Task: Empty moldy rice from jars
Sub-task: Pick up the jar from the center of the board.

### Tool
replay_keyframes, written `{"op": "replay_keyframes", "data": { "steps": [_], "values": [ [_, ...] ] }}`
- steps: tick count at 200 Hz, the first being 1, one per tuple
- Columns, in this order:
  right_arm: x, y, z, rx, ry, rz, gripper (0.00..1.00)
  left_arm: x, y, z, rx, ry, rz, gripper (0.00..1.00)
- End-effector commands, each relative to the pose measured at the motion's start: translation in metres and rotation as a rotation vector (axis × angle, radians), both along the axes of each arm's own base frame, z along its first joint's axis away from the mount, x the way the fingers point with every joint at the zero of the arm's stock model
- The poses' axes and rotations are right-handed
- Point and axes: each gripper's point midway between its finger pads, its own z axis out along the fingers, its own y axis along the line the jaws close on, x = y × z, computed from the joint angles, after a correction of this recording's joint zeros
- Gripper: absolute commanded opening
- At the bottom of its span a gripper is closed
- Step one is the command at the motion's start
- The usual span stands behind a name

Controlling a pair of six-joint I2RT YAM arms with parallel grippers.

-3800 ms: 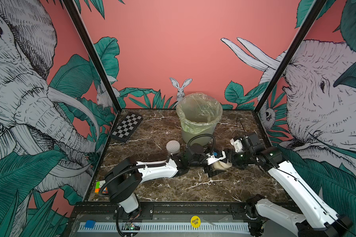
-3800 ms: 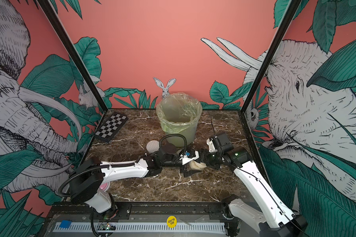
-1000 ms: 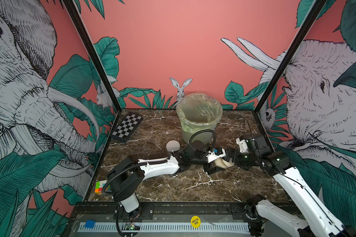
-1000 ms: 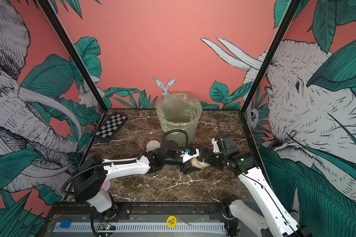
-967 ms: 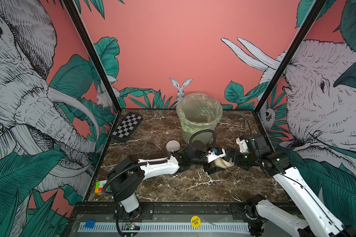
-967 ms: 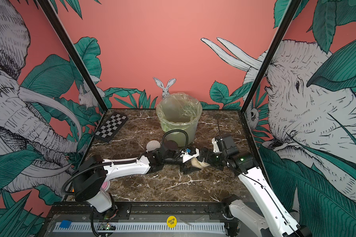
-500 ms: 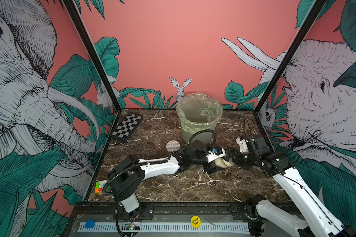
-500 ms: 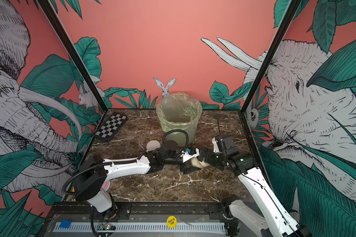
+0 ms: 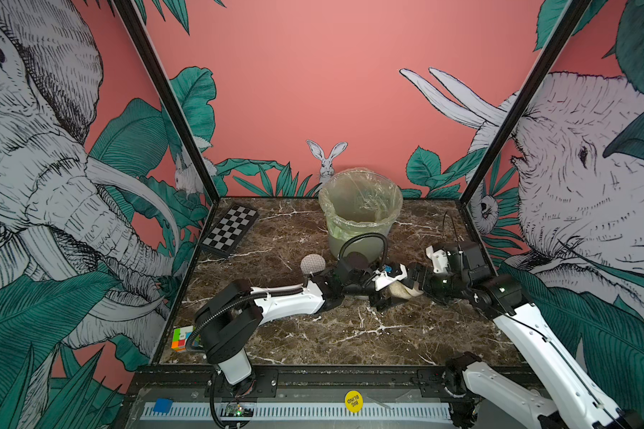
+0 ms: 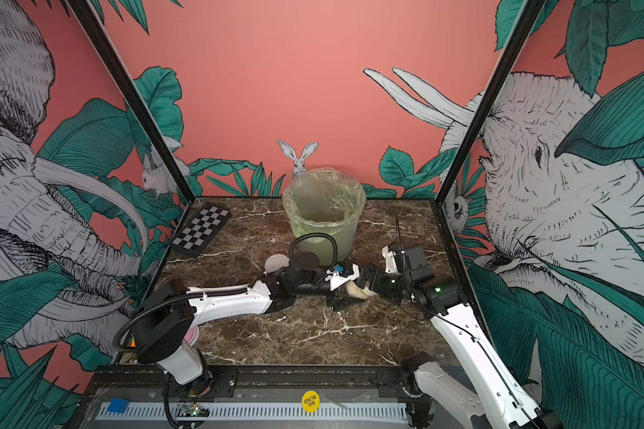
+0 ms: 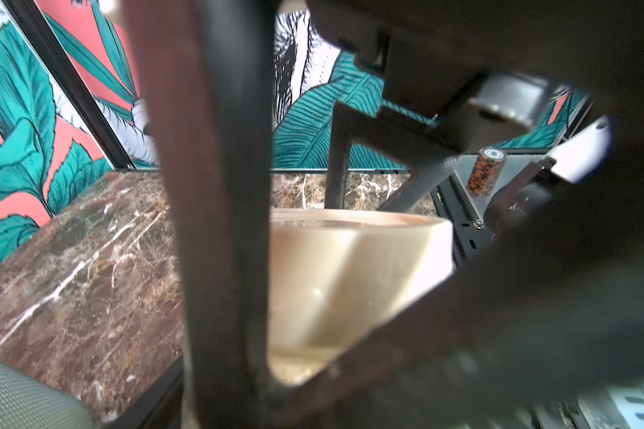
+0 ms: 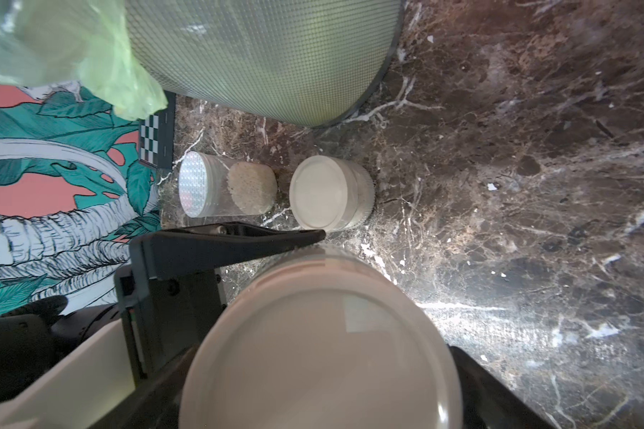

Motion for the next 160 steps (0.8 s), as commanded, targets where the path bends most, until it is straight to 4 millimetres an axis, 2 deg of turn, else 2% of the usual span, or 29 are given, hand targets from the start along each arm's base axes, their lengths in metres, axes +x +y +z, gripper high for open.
{"op": "replay_keyframes", "data": {
  "steps": [1,102,136,160],
  "values": [
    [-0.013,0.04,0.038,0.159,-0.118,0.223,0.98,-0.013,-0.011,0.037,-0.109,-0.073,-0.009,0.0],
    [-0.025,0.02,0.047,0.084,-0.172,0.199,0.98,0.001,-0.001,0.045,-0.123,-0.13,0.081,0.0],
    [-0.027,0.012,0.038,0.031,-0.156,0.182,0.98,0.006,0.003,0.051,-0.14,-0.129,0.098,0.0],
    [-0.028,0.008,0.039,0.014,-0.168,0.173,0.98,0.008,0.005,0.053,-0.138,-0.133,0.106,0.0]
  ]
}}
